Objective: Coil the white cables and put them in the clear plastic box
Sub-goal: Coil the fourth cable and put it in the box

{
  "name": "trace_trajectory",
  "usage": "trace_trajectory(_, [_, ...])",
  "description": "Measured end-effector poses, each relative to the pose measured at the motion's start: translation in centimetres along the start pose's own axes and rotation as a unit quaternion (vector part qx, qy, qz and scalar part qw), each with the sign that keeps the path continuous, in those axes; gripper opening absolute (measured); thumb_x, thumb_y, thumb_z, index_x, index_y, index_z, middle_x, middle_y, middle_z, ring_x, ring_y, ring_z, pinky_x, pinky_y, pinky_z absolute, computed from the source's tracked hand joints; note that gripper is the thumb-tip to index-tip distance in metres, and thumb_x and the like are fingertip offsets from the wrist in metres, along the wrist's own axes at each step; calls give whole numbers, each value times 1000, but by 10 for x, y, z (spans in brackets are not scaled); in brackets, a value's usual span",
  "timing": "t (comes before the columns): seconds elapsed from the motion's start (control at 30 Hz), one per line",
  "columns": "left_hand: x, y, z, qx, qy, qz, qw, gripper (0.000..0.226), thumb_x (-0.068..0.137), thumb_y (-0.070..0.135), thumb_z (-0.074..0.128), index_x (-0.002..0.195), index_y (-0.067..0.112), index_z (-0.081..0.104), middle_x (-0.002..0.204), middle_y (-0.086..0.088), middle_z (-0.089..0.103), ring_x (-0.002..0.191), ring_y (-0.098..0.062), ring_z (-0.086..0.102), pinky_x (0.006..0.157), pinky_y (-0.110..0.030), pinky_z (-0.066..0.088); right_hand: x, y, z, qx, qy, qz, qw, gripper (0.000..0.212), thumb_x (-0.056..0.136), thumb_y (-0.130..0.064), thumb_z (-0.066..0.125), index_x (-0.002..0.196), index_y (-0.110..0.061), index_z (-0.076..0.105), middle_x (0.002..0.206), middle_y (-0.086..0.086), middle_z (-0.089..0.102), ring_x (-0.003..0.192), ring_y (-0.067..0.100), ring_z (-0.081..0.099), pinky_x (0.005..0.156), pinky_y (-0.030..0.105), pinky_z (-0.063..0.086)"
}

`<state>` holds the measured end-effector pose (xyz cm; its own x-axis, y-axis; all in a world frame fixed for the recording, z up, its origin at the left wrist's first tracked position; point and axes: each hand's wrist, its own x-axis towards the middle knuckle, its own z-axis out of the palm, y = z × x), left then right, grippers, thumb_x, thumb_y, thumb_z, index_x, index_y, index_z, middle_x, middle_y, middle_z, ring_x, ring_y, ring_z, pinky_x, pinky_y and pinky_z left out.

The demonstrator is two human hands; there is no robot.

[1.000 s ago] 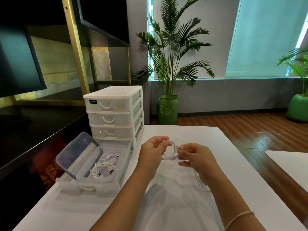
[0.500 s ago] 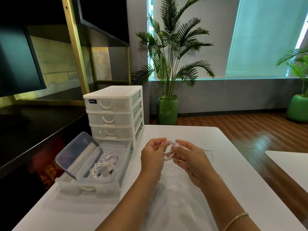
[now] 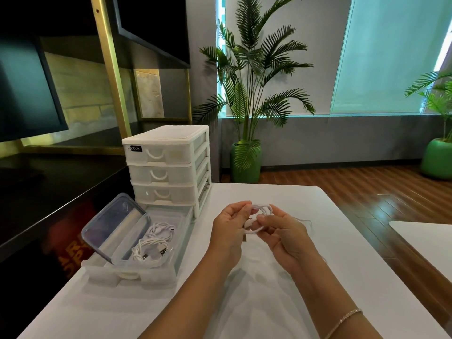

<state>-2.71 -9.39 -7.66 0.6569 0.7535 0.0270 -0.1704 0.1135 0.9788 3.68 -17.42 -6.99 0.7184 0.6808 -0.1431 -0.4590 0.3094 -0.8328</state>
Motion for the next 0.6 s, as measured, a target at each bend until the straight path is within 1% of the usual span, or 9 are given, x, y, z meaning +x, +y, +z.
trace_trajectory(0.07, [0,0,0,4,-7,-2,1000,18,92,28,53,105,22,63,111,-2,67,92,-20,61,63,-22,45,1,1,-1,27,-2,5,1000,53,84,7,55,135,-1,42,124,23,57,93,34,66,84,39,54])
trace_trajectory(0.17, [0,2,-3,11,-21,3,1000,16,92,28,53,103,23,63,106,0,69,85,-16,60,59,-21,43,0,-1,-1,55,-21,10,998,50,86,6,52,135,-1,42,119,23,60,81,27,67,78,36,56])
trace_trajectory(0.2, [0,3,-4,10,-23,6,1000,15,92,27,53,102,23,63,103,0,69,82,-15,59,57,-21,43,-2,-1,-1,49,-31,11,998,47,87,6,51,133,-1,44,116,21,61,80,27,67,76,35,57])
trace_trajectory(0.27, [0,3,-5,5,-21,17,1000,12,92,24,53,99,24,63,99,-1,70,78,-17,58,57,-22,45,-3,-3,0,-8,-37,9,999,45,86,7,52,129,-4,47,112,16,62,87,29,66,78,36,56])
trace_trajectory(0.33, [0,3,-4,-4,-14,30,999,12,92,21,53,94,24,64,95,-2,70,74,-16,55,61,-23,46,-3,-3,0,-109,-27,-4,994,51,82,8,56,130,-8,47,114,12,58,95,30,62,89,41,50])
trace_trajectory(0.37, [-1,2,-3,-6,-9,38,999,12,92,20,53,93,25,64,93,-2,69,74,-16,54,63,-23,47,-3,-3,0,-151,-22,-10,988,53,80,9,58,129,-9,47,115,12,57,96,30,61,92,43,48])
trace_trajectory(0.4, [-1,2,-2,-6,-4,45,999,12,92,19,53,92,25,63,91,-1,68,75,-15,54,65,-23,48,-4,-4,1,-181,-19,-12,983,53,79,10,58,128,-9,48,115,12,56,95,29,60,90,42,49])
trace_trajectory(0.5, [-1,0,0,-10,7,59,998,13,92,19,53,89,28,63,87,1,65,75,-15,54,68,-24,50,-7,-4,3,-226,-31,-16,973,43,79,12,56,116,-9,53,101,13,58,83,26,61,68,34,55])
trace_trajectory(0.6, [0,2,1,-30,24,57,998,13,92,18,53,90,26,64,83,0,63,72,-15,51,63,-24,47,-9,-3,3,-264,-34,-19,964,38,79,12,57,109,-9,52,91,12,58,73,24,60,62,31,58])
